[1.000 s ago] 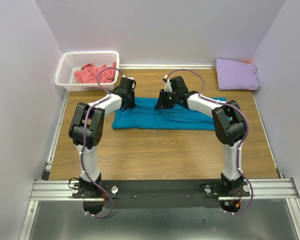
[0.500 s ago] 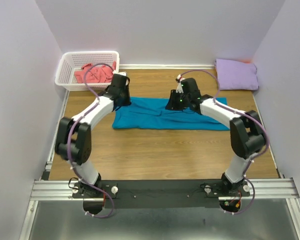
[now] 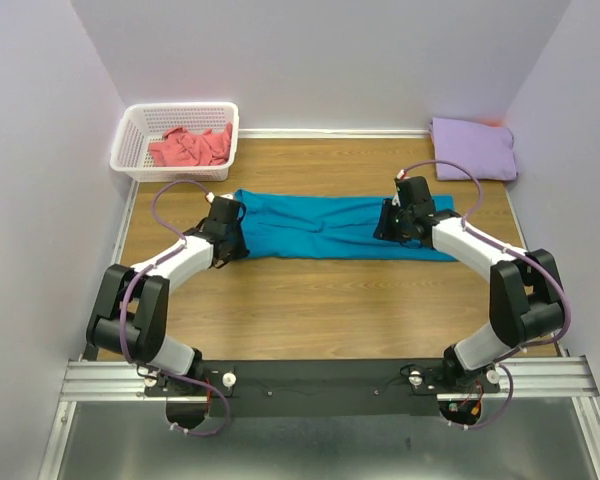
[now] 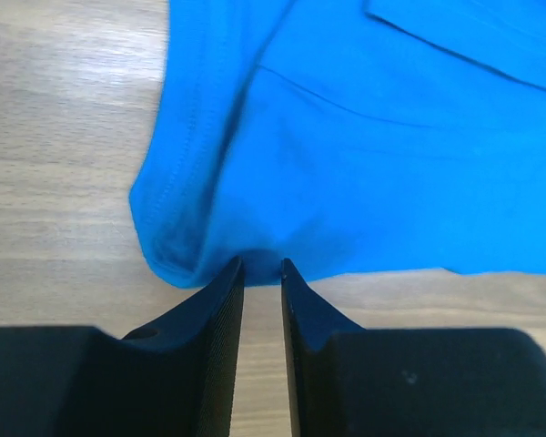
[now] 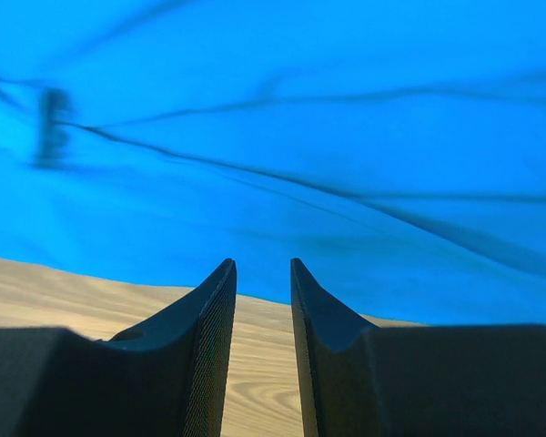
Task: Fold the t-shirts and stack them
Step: Fold the tshirt
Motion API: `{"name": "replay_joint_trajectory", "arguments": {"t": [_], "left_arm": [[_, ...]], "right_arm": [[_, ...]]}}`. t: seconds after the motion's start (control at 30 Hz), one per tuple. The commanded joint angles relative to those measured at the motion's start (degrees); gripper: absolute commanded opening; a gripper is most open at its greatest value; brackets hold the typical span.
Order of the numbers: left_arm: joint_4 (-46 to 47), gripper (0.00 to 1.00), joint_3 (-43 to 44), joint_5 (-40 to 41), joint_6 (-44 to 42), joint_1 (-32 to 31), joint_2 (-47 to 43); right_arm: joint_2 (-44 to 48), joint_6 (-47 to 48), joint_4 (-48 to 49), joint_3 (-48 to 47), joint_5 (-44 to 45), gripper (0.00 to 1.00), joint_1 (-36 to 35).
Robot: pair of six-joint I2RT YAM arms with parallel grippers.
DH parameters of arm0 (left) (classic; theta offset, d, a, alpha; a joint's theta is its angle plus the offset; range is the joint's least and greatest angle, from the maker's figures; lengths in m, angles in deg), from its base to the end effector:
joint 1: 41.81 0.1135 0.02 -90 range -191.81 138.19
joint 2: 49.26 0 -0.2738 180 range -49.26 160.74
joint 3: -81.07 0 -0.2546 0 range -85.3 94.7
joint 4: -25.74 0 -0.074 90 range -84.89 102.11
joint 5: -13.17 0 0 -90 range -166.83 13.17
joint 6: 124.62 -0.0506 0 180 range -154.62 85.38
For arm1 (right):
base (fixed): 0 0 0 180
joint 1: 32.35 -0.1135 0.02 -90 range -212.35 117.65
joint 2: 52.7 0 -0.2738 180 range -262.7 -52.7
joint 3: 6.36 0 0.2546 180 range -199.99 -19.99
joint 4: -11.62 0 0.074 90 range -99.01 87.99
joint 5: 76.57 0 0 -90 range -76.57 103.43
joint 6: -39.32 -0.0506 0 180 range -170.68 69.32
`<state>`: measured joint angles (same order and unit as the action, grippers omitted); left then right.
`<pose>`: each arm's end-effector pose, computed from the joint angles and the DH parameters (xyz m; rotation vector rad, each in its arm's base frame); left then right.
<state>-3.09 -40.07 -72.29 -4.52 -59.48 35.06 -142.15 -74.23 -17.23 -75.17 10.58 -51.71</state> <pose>0.2827 -0.0859 0.1755 -0.3061 2.5121 -0.2383 0.3167 0.1139 0.2029 0.0677 2.4720 0.3910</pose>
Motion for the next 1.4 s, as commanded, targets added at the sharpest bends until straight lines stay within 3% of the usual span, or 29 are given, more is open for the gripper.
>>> {"name": "replay_joint_trajectory", "arguments": {"t": [0.0, 0.27, 0.9, 1.37], "left_arm": [[4.92, 0.29, -1.28, 2.93, 2.85, 3.24, 2.77], [5.09, 0.26, -3.3, 0.48, 2.85, 5.54, 6.65], [3.07, 0.26, -3.22, 3.29, 1.09, 5.63, 2.61], [2.72, 0.26, -4.01, 3.73, 1.09, 5.63, 2.08]], "right_arm": [[1.65, -0.44, -1.56, 2.44, 4.24, 0.37, 1.33], [0.33, -0.53, -1.56, 3.24, 6.37, 0.37, 3.53], [-5.73, -0.18, -2.62, 1.83, 4.87, 0.36, 4.15], [-14.08, 2.98, -2.71, -10.64, 11.9, 0.37, 6.95]]}}
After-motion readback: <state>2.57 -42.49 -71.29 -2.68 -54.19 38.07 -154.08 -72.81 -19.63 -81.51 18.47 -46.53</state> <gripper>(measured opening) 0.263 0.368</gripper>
